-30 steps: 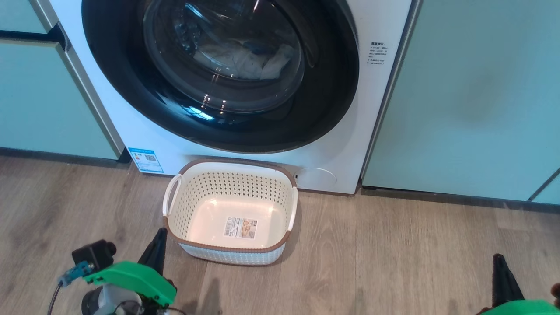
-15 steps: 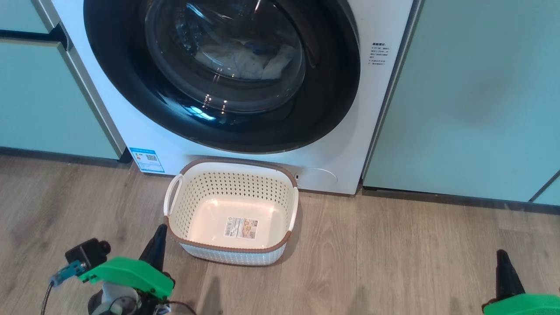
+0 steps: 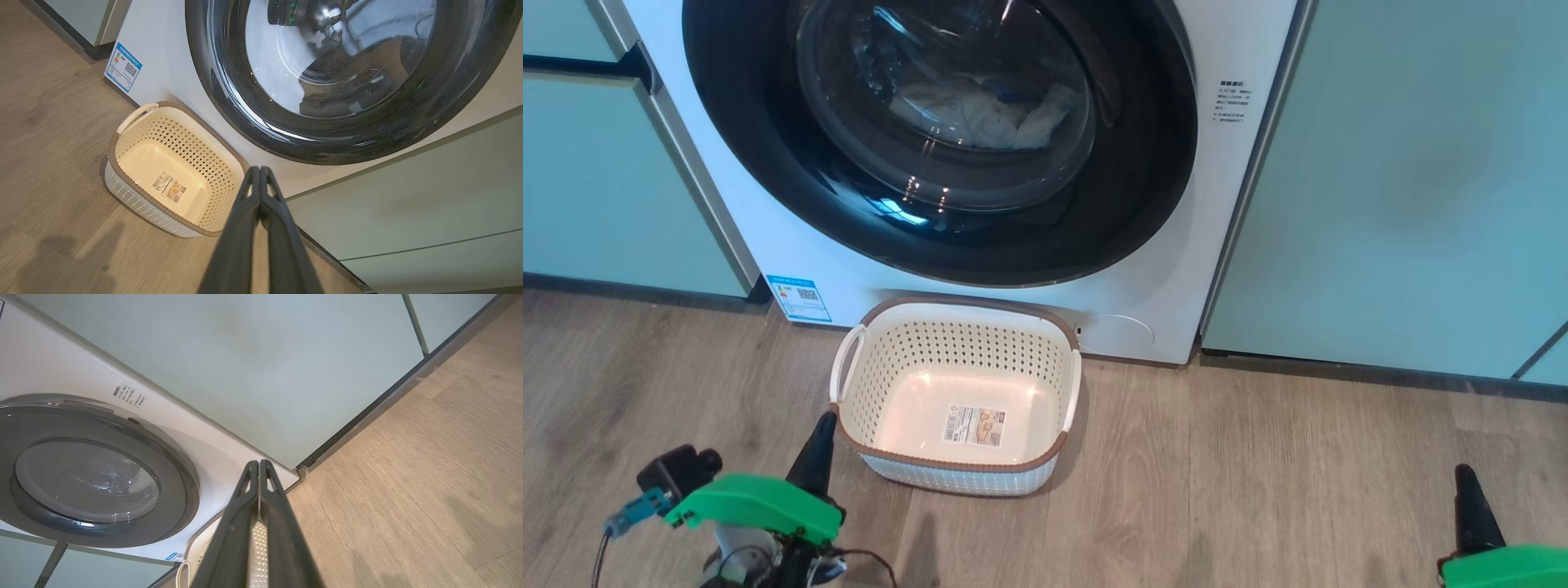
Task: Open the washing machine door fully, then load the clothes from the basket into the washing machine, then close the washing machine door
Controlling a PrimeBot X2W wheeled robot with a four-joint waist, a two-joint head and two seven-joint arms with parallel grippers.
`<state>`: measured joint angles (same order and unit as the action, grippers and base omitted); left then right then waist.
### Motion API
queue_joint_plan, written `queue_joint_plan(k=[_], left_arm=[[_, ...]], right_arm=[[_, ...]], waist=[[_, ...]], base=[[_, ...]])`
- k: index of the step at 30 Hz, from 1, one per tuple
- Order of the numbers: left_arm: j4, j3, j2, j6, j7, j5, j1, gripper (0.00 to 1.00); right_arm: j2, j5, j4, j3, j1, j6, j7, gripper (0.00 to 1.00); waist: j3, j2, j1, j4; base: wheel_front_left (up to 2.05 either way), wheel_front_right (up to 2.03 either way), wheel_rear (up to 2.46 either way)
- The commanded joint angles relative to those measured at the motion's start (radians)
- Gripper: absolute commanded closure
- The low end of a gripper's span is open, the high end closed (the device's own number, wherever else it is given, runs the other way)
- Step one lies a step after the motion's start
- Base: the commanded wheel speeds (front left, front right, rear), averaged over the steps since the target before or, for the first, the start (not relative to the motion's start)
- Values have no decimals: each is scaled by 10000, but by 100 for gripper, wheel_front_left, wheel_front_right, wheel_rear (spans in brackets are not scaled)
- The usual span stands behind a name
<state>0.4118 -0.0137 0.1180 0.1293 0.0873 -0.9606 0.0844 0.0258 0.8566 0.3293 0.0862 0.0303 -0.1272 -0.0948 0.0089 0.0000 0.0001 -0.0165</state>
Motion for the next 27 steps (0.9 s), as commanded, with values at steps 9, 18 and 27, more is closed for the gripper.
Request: queue_joint_plan(k=[9,18,27], left_arm=[[-533,394,11,7,-282,-953,350,100],[-707,530,-95,8,-547,-1801,332,100],[-900,681,-213,9,-842,-2743,313,100]], right_arm=[[142,1125,-441,-7,-714,-18,348,100],[158,2107,-503,36,-817,-21,614,100],[175,3198,-572,84,-931,-24,909,100]], waist=[[-7,0,0,22],[-15,0,0,44],[-24,0,-1,68]], base=[[0,0,0],[0,0,0],[0,0,0]])
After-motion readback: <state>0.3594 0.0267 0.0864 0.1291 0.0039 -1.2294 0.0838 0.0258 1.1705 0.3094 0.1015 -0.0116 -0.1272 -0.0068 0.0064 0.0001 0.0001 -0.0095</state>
